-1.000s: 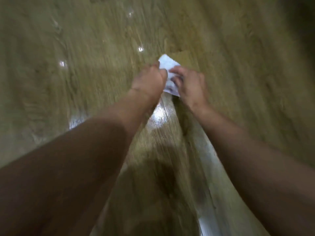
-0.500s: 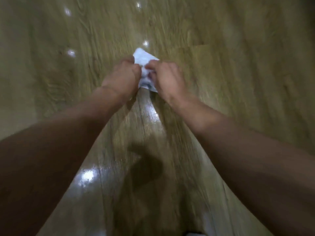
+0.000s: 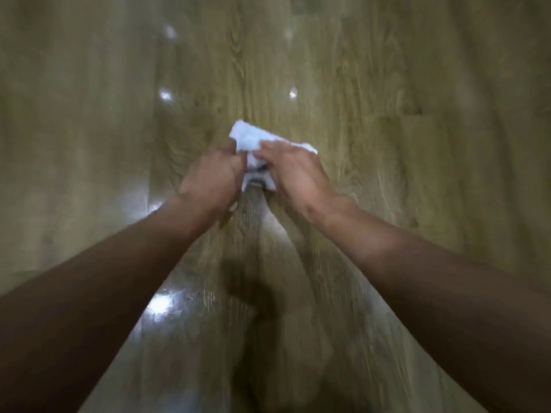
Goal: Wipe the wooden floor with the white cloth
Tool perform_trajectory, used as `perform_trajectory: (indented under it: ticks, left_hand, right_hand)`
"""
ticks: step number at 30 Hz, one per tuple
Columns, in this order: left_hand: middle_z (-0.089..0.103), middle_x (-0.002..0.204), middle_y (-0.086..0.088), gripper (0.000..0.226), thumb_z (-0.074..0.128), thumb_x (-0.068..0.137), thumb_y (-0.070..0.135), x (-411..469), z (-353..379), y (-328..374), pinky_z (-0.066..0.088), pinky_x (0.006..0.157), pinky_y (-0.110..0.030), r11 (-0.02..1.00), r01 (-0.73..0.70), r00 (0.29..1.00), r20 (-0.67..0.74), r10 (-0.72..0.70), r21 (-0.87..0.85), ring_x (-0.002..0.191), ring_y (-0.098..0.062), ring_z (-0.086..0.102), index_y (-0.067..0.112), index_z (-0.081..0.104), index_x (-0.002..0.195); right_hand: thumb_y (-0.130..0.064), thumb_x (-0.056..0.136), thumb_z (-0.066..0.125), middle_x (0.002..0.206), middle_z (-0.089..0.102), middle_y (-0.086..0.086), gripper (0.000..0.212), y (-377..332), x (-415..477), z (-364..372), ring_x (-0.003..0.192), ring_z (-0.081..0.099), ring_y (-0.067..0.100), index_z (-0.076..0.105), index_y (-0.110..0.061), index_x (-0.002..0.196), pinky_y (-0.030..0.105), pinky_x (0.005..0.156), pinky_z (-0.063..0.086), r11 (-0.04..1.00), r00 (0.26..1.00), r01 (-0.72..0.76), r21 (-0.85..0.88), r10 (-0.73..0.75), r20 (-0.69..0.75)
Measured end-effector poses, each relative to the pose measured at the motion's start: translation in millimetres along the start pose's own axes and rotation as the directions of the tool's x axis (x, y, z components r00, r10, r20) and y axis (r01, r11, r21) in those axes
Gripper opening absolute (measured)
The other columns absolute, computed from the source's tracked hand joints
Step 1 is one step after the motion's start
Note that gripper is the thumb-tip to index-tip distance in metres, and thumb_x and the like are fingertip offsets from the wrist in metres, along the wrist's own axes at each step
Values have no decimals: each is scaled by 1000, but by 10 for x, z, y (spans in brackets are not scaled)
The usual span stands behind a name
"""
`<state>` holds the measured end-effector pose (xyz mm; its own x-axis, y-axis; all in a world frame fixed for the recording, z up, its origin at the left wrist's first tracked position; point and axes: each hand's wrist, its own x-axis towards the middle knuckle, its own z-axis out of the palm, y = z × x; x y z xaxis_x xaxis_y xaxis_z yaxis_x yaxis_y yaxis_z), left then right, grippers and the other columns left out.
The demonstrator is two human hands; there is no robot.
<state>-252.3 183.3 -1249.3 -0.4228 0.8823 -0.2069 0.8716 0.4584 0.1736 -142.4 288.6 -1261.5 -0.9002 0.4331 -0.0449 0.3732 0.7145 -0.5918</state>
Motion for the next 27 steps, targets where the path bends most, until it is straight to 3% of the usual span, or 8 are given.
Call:
perform_trajectory:
  ticks: [2,5,9,14,17,20,25,27]
  left_hand:
    - [46,124,-16,43,57,87,10,-343,18,61,44,76,-38,999,-3,999,52,5,-46,102,-36,56,9,51,129]
    - [47,120,-14,45,64,80,6,-348,78,126,47,77,-39,998,-26,999,40,28,-60,101,-33,58,5,53,124]
    - [54,126,-19,35,51,90,7,-62,-2,-474,46,94,-43,967,246,969,44,-243,-74,113,-37,54,4,55,125]
    - [51,123,-19,28,43,94,8,-774,-81,-606,44,83,-40,953,295,953,-50,-299,-74,108,-37,53,3,56,118]
    - [43,130,-15,36,47,91,8,-869,-79,-481,45,87,-43,980,197,980,38,-196,-28,116,-34,50,5,51,127]
    - [50,127,-15,36,52,87,2,-726,-139,-771,46,83,-40,949,315,949,15,-315,-28,112,-33,56,7,56,122]
    - [51,124,-15,30,46,94,8,-1102,-82,-1306,44,83,-38,861,494,854,-117,-507,-124,114,-31,51,6,55,121]
    - [47,124,-15,29,41,97,13,-1355,16,-1219,40,78,-36,870,469,863,-130,-488,-148,113,-31,47,6,52,123]
  right_hand:
    - [-9,90,51,133,58,10,34,21,-253,-101,125,53,26,64,-11,121,37,107,38,980,980,143,-138,-121,155]
    - [-10,86,61,131,60,9,35,145,-208,-277,119,58,26,64,-14,121,36,103,44,973,973,173,-154,-145,179]
    - [-18,90,54,124,64,11,31,-372,423,119,113,60,28,65,-15,118,39,96,45,978,986,115,-173,-91,141]
    - [1,92,52,139,51,16,33,-702,105,431,132,44,23,61,-5,123,25,114,24,986,966,163,23,-164,198]
    - [10,88,55,134,53,18,36,-606,84,317,125,48,19,62,-3,121,5,107,21,976,957,209,59,-216,196]
    - [4,90,52,129,59,13,34,-836,421,528,113,50,2,63,-7,120,-4,96,23,987,980,155,53,-160,121]
    - [-17,89,47,128,61,15,35,-1452,528,878,119,56,30,66,-7,116,33,103,39,962,939,271,-32,-257,230]
    - [-14,87,47,130,59,15,36,-1423,329,895,122,55,28,66,-7,117,30,105,32,937,914,340,-79,-309,263]
